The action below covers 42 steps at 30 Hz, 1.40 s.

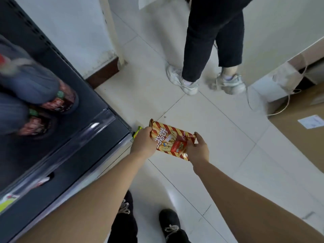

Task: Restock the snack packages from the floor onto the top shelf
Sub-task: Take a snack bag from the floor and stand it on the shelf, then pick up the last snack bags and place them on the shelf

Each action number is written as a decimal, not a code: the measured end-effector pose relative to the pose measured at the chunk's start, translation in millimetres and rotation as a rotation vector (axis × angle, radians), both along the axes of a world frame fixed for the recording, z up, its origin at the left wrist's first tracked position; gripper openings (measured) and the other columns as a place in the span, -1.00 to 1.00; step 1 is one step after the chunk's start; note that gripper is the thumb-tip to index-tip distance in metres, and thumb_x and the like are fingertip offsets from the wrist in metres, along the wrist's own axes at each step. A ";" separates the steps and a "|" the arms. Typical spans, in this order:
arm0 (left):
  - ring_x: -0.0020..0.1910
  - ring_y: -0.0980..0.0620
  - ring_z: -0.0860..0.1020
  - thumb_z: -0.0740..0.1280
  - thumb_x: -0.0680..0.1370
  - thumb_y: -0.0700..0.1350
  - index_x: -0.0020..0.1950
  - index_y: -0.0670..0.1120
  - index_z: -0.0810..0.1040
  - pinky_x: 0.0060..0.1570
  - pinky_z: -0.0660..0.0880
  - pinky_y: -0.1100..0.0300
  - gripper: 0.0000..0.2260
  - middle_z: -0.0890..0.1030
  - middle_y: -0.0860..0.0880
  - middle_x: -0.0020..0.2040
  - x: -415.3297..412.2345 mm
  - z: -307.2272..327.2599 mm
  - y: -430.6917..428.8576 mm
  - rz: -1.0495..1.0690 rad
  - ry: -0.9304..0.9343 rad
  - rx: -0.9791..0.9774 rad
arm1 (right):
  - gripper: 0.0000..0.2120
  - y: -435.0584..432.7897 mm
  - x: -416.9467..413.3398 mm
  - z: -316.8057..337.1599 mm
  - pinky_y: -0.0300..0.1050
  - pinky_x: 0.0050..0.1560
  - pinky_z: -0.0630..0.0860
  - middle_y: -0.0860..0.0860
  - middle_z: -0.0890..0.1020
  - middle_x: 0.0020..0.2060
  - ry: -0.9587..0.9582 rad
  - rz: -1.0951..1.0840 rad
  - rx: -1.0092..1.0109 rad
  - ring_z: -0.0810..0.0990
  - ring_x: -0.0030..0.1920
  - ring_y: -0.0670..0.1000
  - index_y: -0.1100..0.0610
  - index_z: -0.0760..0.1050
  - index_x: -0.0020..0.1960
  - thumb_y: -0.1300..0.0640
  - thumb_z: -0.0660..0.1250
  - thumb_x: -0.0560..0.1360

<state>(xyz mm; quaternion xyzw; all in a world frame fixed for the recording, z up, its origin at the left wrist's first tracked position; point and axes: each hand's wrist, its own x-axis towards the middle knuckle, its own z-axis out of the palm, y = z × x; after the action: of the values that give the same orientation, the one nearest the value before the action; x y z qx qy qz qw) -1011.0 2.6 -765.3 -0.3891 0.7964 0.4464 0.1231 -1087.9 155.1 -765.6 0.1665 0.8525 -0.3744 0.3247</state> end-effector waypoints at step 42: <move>0.11 -0.11 0.58 0.27 0.54 -0.15 0.20 -0.11 0.49 0.07 0.55 0.07 -0.76 0.62 -0.10 0.15 792.5 432.2 215.8 1.942 0.176 -0.436 | -0.88 -46.8 724.7 421.9 -0.14 -0.07 0.49 -0.06 0.62 -0.12 0.262 1.682 -0.784 0.59 -0.07 -0.02 0.07 0.54 0.05 0.11 0.32 0.53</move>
<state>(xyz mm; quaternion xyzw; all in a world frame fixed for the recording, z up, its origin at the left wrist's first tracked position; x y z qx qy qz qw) -218.5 218.4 -333.1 -0.8509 0.2039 0.2247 -0.4288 -363.2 108.3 -343.7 -0.6694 0.5355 -0.2932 0.4232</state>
